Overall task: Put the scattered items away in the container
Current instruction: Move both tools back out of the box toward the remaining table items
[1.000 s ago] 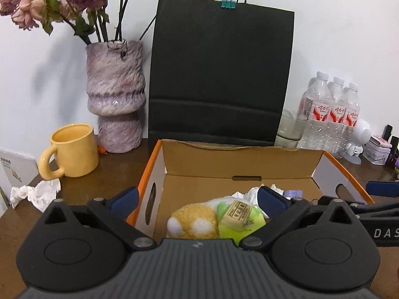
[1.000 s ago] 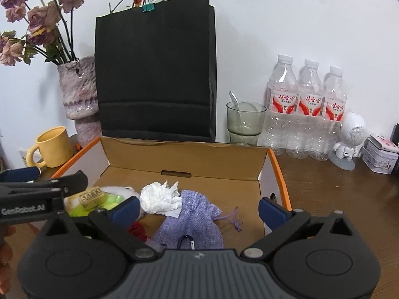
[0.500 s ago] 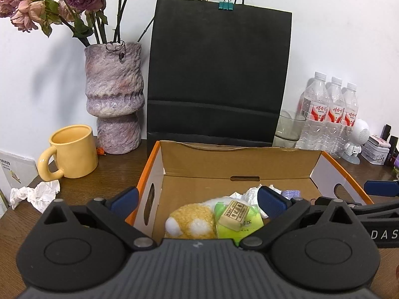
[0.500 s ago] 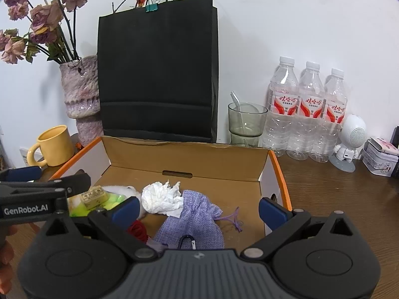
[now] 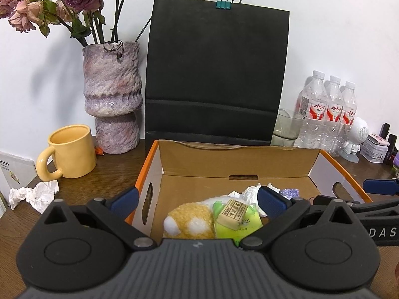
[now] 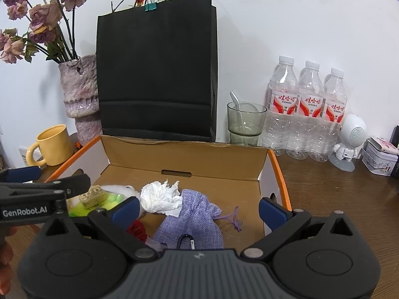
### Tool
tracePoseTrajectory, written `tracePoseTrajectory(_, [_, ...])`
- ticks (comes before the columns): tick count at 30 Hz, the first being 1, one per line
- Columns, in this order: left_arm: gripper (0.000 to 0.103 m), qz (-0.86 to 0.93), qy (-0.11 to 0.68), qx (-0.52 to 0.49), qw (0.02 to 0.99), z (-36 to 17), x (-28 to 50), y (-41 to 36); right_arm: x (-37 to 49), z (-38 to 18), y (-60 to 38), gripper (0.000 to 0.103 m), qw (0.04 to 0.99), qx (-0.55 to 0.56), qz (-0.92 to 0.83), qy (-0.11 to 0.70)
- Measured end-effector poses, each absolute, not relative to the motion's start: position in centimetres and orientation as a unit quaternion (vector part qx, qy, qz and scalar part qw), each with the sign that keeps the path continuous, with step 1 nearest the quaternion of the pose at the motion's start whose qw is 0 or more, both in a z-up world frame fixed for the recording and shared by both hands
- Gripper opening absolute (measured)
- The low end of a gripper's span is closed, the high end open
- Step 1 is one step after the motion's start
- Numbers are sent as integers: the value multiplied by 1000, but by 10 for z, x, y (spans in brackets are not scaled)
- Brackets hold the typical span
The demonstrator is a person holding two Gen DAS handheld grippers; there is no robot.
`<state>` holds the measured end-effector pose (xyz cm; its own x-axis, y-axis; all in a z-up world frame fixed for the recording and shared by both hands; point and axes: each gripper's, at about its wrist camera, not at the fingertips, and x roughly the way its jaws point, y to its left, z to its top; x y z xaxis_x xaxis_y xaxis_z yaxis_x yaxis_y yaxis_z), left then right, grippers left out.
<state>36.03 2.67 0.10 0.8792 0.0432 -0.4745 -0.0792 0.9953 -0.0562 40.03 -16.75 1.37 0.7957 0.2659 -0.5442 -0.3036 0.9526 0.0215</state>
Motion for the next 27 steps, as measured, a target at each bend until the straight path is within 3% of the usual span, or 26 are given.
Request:
tracePoseTrajectory(16, [103, 14, 219, -55, 974, 12, 322, 31, 371, 29, -181, 102, 956, -25, 150, 249])
tracePoseTrajectory(27, [103, 10, 252, -48, 966, -12, 258, 41, 304, -2, -214, 102, 951, -57, 129, 277])
